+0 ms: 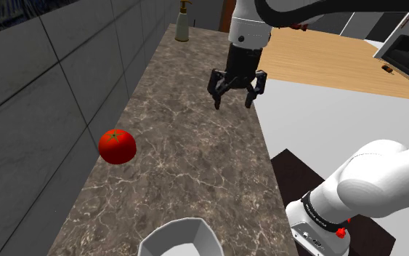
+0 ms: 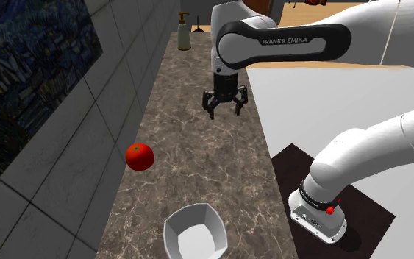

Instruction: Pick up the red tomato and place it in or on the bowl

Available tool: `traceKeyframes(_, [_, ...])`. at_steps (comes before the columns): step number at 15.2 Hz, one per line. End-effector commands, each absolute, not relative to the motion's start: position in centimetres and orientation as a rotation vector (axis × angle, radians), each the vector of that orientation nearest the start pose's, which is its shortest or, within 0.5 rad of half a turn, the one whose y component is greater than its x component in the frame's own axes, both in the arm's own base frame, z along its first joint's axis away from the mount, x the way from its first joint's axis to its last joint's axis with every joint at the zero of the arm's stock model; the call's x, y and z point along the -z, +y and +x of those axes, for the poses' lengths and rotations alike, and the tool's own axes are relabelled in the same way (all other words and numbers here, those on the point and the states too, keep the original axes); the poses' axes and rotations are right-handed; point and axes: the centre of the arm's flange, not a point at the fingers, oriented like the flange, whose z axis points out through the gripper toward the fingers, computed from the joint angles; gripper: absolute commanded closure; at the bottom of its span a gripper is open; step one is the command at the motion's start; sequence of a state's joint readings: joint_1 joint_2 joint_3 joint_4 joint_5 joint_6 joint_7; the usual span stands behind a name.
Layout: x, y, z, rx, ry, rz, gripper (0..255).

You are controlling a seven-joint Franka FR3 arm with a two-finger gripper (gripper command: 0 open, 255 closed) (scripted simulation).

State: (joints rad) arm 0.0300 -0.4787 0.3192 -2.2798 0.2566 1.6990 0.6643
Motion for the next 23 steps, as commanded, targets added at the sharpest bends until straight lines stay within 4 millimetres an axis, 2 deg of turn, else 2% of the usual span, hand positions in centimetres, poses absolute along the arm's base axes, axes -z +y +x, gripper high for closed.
traceKeyframes(1, [-51.1,19.3,38.0,-0.279,0.712,-2.992,0])
traceKeyframes(12, [-47.1,29.2,46.3,-0.466,1.133,-2.757,0])
traceKeyframes(23, [-42.5,36.6,56.8,-0.634,1.505,-2.455,0])
